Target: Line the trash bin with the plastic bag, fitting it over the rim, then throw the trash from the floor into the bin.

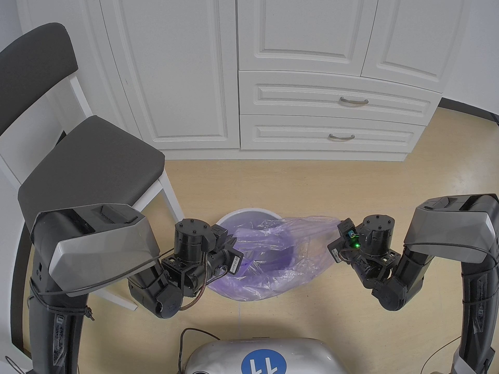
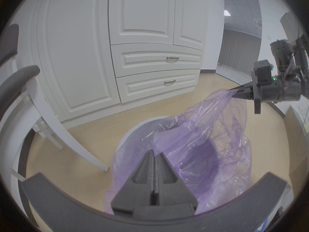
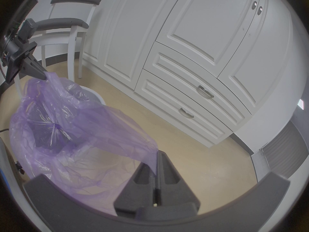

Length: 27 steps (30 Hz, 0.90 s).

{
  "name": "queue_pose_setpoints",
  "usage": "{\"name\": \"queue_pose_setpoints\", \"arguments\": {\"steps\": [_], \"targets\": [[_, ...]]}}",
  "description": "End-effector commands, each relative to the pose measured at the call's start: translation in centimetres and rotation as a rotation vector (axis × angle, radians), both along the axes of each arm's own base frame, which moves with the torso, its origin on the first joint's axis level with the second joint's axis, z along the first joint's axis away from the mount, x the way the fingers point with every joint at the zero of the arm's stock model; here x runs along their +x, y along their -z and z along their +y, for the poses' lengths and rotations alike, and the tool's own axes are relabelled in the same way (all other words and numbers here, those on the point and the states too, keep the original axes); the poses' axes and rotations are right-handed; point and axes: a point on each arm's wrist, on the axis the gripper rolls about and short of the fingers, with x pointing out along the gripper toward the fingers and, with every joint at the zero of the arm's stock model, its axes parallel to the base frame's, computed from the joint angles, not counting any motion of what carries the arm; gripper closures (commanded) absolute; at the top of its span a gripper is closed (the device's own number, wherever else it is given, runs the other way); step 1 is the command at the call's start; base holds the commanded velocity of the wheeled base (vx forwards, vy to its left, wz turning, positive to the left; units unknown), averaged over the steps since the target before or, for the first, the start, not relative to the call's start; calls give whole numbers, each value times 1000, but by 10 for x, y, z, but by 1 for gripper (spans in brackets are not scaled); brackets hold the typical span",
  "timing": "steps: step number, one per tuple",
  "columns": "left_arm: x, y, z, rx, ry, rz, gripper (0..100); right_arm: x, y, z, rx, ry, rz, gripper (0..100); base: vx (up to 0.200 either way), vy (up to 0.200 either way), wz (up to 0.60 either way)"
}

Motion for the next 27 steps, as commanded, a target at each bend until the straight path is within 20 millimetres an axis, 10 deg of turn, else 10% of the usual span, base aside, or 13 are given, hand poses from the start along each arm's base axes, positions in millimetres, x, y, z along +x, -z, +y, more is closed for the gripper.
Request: {"name": "queue_pose_setpoints", "arguments": {"steps": [1,16,27], "targets": [[12,6,-3,-51,-3,38,100,1,7,0,-9,0,17,100,0,0,0],[84,5,50,-197,-189,70,100,22,21,17,119,-8,19,100,0,0,0],[30,8,61,-229,-136,147,100,-24,8,9,118,-209,284,100,0,0,0]]}}
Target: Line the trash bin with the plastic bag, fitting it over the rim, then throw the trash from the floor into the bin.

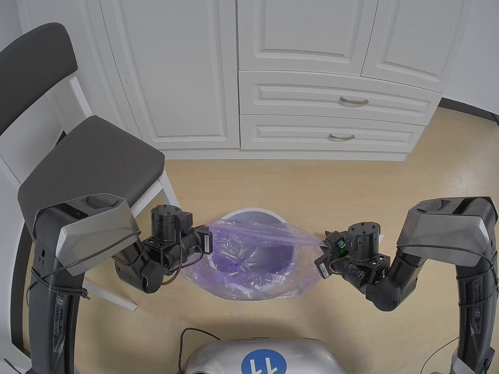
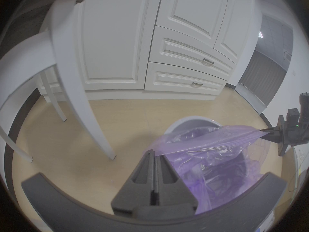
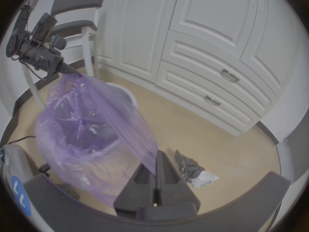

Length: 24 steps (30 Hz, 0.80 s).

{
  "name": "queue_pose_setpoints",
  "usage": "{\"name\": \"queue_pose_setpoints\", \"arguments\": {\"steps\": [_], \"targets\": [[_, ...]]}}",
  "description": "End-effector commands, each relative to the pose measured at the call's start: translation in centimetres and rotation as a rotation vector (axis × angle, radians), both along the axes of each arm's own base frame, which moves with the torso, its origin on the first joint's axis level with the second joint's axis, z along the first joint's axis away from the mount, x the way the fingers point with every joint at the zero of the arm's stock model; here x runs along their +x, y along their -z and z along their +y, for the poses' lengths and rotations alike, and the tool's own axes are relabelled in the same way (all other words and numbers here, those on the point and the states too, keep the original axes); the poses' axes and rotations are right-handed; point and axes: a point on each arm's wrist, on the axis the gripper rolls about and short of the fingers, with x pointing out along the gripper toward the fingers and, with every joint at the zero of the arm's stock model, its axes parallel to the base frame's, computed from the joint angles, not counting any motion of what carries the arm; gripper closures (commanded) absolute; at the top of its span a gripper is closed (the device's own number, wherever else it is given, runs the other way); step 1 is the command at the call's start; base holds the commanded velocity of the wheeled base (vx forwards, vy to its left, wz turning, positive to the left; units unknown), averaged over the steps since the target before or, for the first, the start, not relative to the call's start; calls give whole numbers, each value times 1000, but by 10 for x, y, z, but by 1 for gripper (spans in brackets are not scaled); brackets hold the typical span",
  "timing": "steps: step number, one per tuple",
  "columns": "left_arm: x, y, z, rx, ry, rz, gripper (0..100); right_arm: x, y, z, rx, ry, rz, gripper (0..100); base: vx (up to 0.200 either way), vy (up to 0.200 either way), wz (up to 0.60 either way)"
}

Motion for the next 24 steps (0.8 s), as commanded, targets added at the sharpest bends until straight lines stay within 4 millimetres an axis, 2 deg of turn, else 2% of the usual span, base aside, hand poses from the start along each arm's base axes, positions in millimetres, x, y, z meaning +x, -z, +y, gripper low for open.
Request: {"name": "queue_pose_setpoints", "arguments": {"steps": [1,4,8,12,16,19,20,21,24], "targets": [[-37,-6,-2,-19,60,2,100,-29,-16,-6,-16,-80,119,100,0,0,0],[-47,-1,-8,-10,83,22,100,-36,-17,-9,-42,-89,180,100,0,0,0],[-50,2,-14,-8,99,30,100,-45,-17,-11,-60,-136,278,100,0,0,0],[-45,2,-16,-10,99,24,100,-40,-13,-9,-64,-145,321,100,0,0,0],[-33,4,-20,-15,95,13,100,-28,-4,-4,-25,-117,329,100,0,0,0],[-11,2,-25,-12,85,25,100,-15,-1,1,44,-76,324,100,0,0,0],[-10,2,-26,-11,85,26,100,-14,-1,2,49,-74,324,100,0,0,0],[1,0,-29,-8,81,43,100,-8,-1,2,80,-53,319,100,0,0,0],[13,-5,-34,-23,73,46,100,0,-2,-2,98,-27,326,100,0,0,0]]}}
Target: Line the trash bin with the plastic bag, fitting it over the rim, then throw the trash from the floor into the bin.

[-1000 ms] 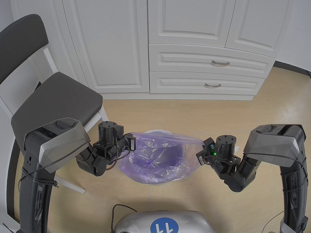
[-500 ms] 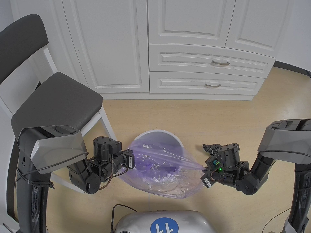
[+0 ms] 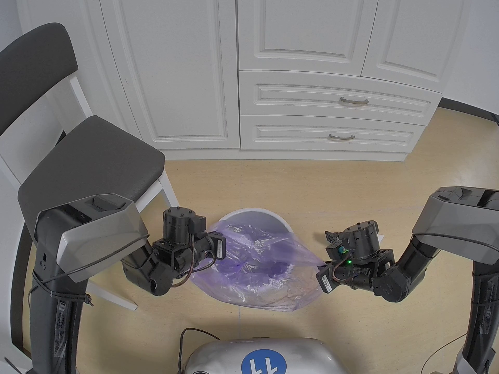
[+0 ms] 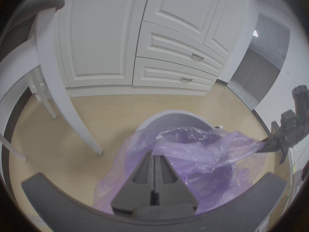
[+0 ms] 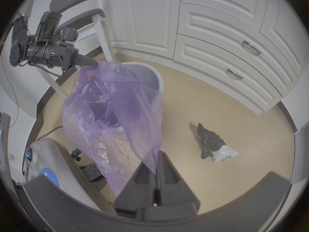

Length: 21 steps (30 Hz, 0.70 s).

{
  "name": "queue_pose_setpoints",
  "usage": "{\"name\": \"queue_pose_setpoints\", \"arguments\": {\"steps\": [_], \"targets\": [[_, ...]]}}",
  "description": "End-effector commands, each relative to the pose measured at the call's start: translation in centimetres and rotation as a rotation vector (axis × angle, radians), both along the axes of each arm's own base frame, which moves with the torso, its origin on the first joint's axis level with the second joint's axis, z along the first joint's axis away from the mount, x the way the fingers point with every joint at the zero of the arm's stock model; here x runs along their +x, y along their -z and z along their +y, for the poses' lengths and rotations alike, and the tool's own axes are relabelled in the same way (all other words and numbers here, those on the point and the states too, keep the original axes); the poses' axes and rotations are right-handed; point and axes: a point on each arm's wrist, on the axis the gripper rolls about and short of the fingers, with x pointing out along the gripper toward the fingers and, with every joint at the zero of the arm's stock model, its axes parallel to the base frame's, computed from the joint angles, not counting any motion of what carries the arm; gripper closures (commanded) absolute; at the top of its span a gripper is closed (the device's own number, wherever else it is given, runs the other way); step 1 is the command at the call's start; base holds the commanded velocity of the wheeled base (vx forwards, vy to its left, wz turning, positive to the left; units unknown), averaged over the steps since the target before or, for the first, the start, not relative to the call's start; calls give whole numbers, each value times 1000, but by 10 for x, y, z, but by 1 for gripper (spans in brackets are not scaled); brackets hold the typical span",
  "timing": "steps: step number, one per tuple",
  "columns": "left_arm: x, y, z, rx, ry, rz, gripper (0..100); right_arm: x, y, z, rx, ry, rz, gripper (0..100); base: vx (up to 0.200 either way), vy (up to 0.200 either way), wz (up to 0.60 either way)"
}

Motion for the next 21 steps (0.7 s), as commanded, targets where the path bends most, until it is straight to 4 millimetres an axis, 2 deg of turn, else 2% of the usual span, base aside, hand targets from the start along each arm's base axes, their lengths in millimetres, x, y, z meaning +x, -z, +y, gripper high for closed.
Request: {"name": "queue_pose_setpoints", "arguments": {"steps": [1,8,14,17,21], "targets": [[34,-7,-13,-38,-19,-5,100,24,3,-2,58,79,19,100,0,0,0],[59,-6,-27,-52,-26,-22,100,45,2,-11,99,164,50,100,0,0,0],[71,0,-37,-64,-26,-23,100,51,4,-18,91,187,68,100,0,0,0],[77,2,-36,-69,-33,-26,100,54,4,-17,99,191,63,100,0,0,0],[88,4,-28,-101,-67,-25,100,70,4,-8,188,243,36,100,0,0,0]]}}
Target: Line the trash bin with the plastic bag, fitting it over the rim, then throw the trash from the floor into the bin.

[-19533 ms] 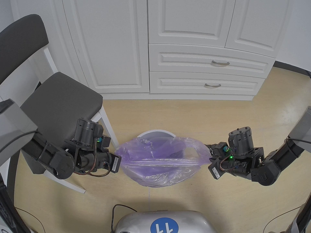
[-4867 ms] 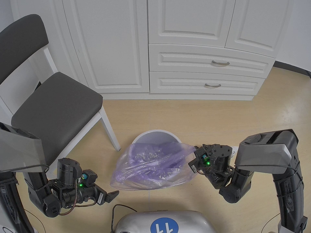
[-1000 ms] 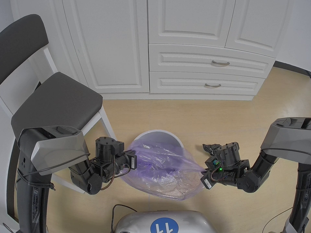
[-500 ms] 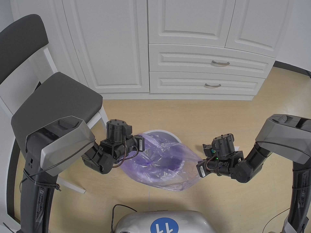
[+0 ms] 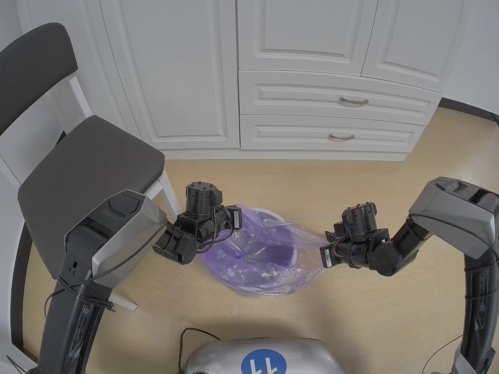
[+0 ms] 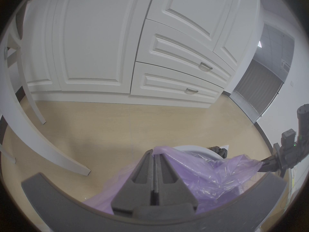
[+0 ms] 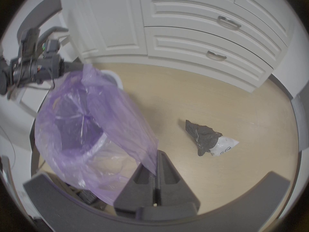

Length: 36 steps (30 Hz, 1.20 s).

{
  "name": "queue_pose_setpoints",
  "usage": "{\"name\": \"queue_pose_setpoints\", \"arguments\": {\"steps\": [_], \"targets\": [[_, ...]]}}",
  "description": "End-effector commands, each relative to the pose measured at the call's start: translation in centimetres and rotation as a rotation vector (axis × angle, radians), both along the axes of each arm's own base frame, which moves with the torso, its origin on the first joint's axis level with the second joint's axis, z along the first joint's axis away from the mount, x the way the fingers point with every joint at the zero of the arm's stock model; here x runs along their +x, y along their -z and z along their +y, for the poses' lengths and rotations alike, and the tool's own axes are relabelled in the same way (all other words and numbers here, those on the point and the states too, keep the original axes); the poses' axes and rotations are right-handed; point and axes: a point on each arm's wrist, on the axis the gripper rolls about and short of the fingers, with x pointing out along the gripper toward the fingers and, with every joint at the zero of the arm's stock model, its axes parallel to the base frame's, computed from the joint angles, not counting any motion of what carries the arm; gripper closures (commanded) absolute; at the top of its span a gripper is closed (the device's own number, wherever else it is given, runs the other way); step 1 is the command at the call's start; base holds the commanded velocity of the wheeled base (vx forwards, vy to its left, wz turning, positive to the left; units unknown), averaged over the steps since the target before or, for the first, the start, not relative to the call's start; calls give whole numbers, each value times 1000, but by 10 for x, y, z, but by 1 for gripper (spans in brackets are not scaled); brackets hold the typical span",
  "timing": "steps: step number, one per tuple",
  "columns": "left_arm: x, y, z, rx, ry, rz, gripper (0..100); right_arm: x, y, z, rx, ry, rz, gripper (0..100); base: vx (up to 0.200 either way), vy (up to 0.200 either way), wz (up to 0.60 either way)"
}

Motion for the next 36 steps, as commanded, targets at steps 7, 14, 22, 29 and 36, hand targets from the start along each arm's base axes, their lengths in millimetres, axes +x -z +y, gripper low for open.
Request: {"name": "queue_pose_setpoints", "arguments": {"steps": [7,14,22,29,36], "targets": [[17,4,9,-128,-104,4,100,36,6,17,195,122,-37,100,0,0,0],[26,-4,24,-183,-184,-7,100,50,8,17,250,175,-55,100,0,0,0],[34,-1,37,-199,-216,-29,100,57,12,16,249,192,-65,100,0,0,0],[48,11,30,-207,-257,-77,100,74,8,24,341,274,-124,100,0,0,0],[56,10,28,-236,-302,-101,100,81,9,26,395,303,-135,100,0,0,0]]}}
